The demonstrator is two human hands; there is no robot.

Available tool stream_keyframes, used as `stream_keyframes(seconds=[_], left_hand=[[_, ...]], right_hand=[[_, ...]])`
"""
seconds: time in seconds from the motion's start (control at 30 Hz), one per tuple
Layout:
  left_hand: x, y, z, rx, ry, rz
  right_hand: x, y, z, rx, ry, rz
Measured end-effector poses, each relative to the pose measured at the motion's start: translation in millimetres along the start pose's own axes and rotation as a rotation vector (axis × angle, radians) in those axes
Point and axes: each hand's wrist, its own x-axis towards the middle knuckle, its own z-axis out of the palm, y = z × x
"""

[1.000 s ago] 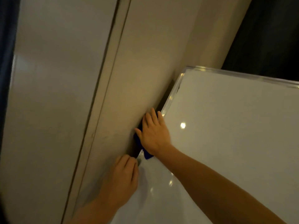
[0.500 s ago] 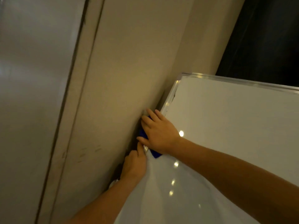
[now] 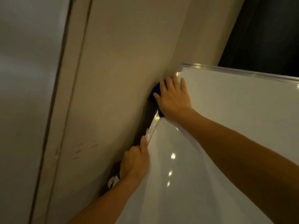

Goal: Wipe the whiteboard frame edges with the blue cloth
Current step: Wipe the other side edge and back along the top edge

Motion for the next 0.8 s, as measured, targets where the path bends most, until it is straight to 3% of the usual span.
stream_keyframes(seconds=[0.07, 0.2, 0.27, 0.4, 0.47, 0.63, 0.8], left_hand=[[-1, -2, -2, 0.019, 0.009, 0.001], [2, -4, -10, 0.041, 0.062, -0.006], [0, -6, -12, 0.013, 0.049, -0.005], [-4, -9, -12, 0.002, 0.071, 0.027], [-3, -9, -14, 0.005, 0.091, 0.042], [-2, -3, -16, 0.04, 0.099, 0.026], [-12, -1, -18, -0.018, 0.048, 0.028]], right_hand=[[-4, -7, 0, 0.063, 0.026, 0.077], [-67, -59, 11, 0.113, -0.016, -0.215], [-62, -47, 4, 0.07, -0.056, -0.259], [-1, -4, -16, -0.035, -0.009, -0.048], [-9, -17, -19, -0.005, 0.002, -0.019], [-68, -49, -9, 0.029, -0.099, -0.376], [-13, 7, -34, -0.06, -0.067, -0.073]])
